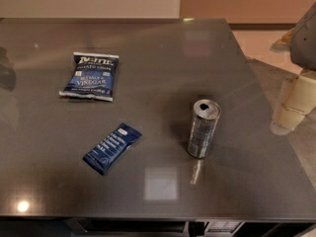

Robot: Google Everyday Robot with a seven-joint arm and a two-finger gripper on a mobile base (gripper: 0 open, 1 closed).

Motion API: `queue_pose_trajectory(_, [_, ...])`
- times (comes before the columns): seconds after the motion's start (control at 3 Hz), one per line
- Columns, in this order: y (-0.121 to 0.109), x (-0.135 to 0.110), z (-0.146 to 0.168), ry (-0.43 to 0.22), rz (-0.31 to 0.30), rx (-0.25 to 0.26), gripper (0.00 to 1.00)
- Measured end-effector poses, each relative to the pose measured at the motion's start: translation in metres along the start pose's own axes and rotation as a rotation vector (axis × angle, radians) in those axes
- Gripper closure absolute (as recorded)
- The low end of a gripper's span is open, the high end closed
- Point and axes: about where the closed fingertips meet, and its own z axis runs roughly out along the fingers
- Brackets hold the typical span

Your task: Pick redbull can

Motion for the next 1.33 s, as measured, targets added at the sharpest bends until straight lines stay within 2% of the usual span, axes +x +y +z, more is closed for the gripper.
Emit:
queue_pose_trajectory(0.67, [-0.007,-0.003,-0.005,-0.012,-0.013,0.004,0.0])
queue_pose_trajectory(1.0, [-0.014,-0.028,0.004,-0.07,-0.057,-0.034,0.0])
queue_pose_trajectory(1.33, [-0.006,-0.058,0.024,-0.141,-0.107,-0.104,0.0])
